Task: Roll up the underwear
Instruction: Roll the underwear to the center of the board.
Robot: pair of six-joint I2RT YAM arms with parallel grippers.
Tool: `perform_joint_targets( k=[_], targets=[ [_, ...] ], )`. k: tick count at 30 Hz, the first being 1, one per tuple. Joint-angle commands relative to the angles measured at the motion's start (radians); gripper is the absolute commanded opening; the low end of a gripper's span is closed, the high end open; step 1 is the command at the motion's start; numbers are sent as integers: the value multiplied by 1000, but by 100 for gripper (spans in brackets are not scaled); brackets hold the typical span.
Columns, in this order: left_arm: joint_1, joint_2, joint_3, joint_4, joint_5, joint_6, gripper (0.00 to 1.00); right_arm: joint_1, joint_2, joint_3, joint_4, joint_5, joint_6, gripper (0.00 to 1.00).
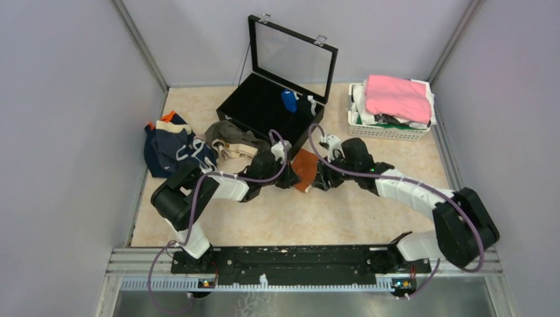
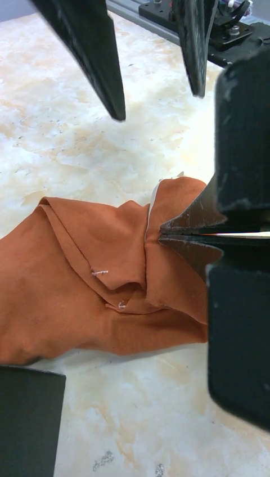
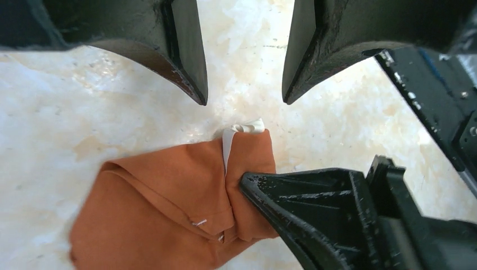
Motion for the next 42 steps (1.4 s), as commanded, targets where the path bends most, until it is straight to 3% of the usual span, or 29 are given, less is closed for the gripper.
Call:
perform_joint_targets(
  k=[1,10,23,31,42],
  targets=[
    [14,62,19,-130,-45,11,0,-2,-153,-141,309,98,-49,50],
    [20,91,15,-125,-25,7,0,200,-218,-272,576,253,-366,48],
    [24,106,20,-123,-12,13,0,370,-7,-192,553,443,-631,52],
    [25,106,19,-127,-11,14,0,409,103,-153,555,557,-690,51],
    [28,108,22,-129,-4,14,0,439,181,-149,547,573,-705,46]
  ],
)
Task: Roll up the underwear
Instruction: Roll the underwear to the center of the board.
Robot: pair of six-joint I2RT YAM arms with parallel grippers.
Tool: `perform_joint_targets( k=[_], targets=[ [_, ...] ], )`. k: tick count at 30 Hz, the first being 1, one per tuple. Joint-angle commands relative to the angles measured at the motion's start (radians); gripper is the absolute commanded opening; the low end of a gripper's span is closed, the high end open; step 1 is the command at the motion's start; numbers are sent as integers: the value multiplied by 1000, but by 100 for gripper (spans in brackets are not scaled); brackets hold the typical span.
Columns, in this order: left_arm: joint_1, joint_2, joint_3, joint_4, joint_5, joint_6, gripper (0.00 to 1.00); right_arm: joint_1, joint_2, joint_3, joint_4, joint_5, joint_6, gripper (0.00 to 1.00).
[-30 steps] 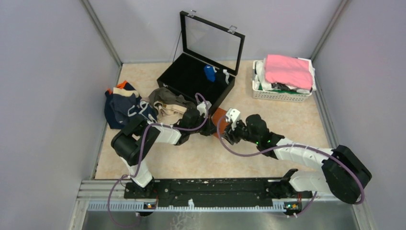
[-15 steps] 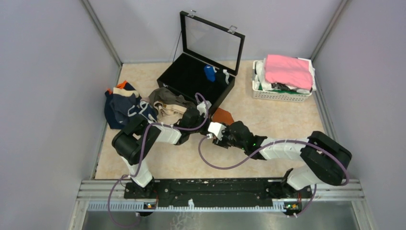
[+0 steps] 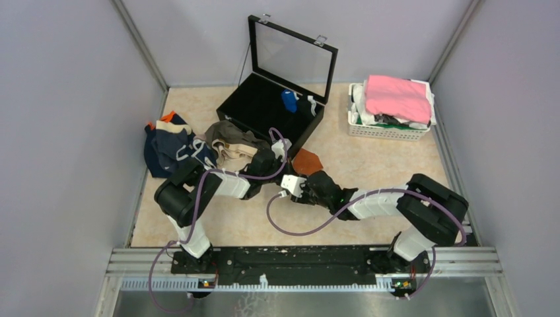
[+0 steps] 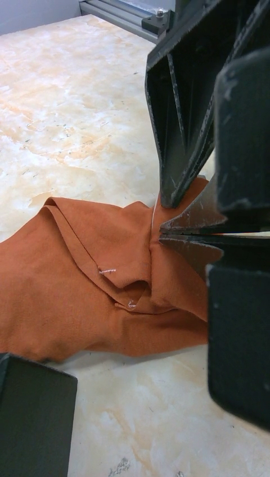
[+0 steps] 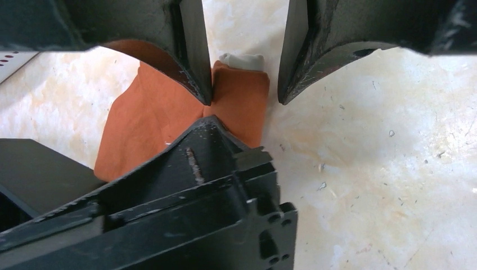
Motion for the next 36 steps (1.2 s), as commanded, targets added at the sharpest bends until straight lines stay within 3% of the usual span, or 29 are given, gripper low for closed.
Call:
perform_joint_targets(
  k=[1,10,16,25,30,32,36],
  targets=[
    [8,60,-15,-131,-47,37,0,24,42,40,27,26,-17,44],
    [10,56,-14,-134,-43,39,0,31,80,77,-19,93,-30,23],
    [18,34,-18,-133,-33,38,0,31,84,86,-51,128,-31,0],
    [58,-223,-57,-154,-48,-33,0,31,9,54,-73,48,1,0],
    [62,-442,-109,-299,-316,-105,15,33,-43,30,-90,-29,19,0],
    [62,-553,-157,-342,-437,-122,15,37,-63,30,-108,-64,26,0],
    [63,-726,-232,-383,-496,-117,14,53,-89,39,-149,-151,54,0]
  ],
)
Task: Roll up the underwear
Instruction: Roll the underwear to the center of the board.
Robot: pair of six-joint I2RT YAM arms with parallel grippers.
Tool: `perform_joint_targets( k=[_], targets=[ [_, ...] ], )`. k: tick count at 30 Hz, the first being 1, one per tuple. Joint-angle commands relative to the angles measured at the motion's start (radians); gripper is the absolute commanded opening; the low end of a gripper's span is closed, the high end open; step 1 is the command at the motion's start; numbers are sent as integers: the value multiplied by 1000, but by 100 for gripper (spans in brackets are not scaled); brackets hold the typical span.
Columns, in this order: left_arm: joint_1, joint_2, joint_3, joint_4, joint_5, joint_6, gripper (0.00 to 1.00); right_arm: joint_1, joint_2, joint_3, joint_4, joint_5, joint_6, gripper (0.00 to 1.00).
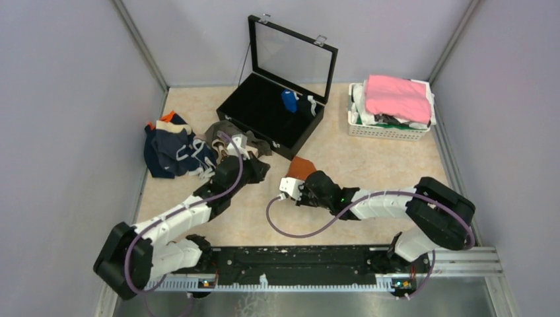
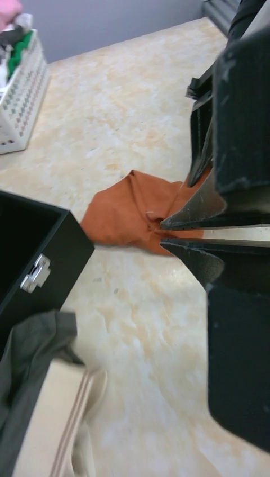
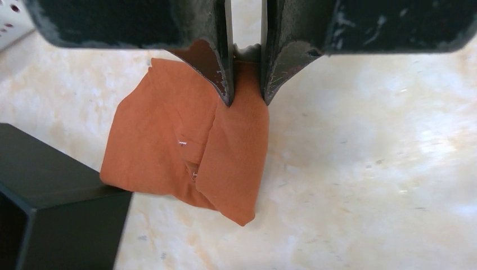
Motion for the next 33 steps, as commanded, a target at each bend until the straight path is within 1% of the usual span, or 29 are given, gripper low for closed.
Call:
perform_joint_targets(
  k=[1,6,9,13,15,19,24,33],
  targets=[
    [5,-165,-78,-96,-150,-18,14,34,-55,19,-50,-143,48,0],
    [4,-303,-134,-146,-96,6,14,72,-62,38,-104,-265,102,0],
    [5,-366,-169,-168,-71,8,12,76,-72,31,-97,-378,160,0],
    [5,-422,-210,-176,-49,8,10,74,-61,26,-71,-470,215,0],
    [5,-434,-222,-170,-32,11,10,65,-43,30,-58,-521,237,0],
    [4,-435,-226,-157,11,19,8,9,16,63,-54,-630,336,0],
    [4,-432,-234,-139,35,24,5,-77,138,182,-184,-738,412,0],
    [5,-415,-247,-88,109,42,3,-165,200,175,-112,-908,513,0]
  ],
)
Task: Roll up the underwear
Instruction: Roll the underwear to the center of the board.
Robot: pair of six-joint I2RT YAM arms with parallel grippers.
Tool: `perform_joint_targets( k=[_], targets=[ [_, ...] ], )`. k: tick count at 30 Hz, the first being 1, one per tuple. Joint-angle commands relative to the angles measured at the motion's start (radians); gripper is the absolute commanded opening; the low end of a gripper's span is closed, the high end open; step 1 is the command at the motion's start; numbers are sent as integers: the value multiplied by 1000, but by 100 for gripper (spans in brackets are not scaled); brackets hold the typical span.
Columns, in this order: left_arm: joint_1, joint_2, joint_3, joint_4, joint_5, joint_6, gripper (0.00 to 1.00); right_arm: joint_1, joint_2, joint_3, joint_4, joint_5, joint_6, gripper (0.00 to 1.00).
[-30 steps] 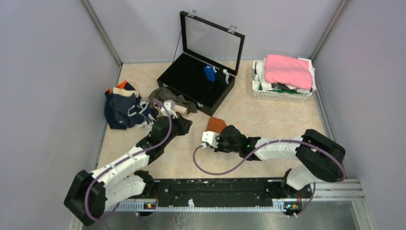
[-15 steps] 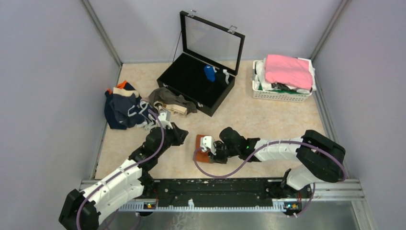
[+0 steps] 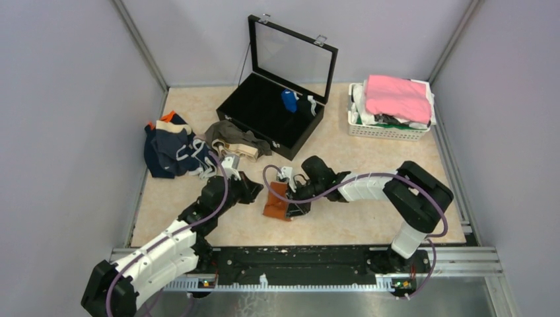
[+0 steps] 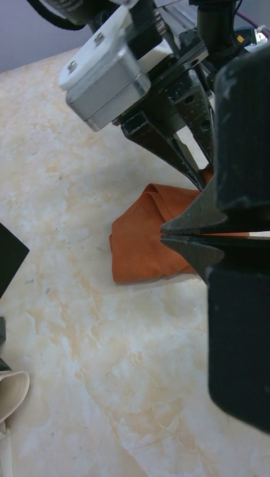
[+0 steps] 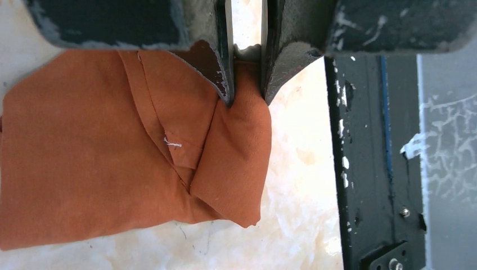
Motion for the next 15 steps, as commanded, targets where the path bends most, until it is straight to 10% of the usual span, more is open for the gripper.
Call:
perform_joint_targets(
  k=[1,15],
  targets=[
    [3,13,-12,91,67,31,2,-42,29,4,40,-127,83,0],
    [0,215,-8,283,278,102,0,-159,143,0,114,-173,411,0]
  ],
)
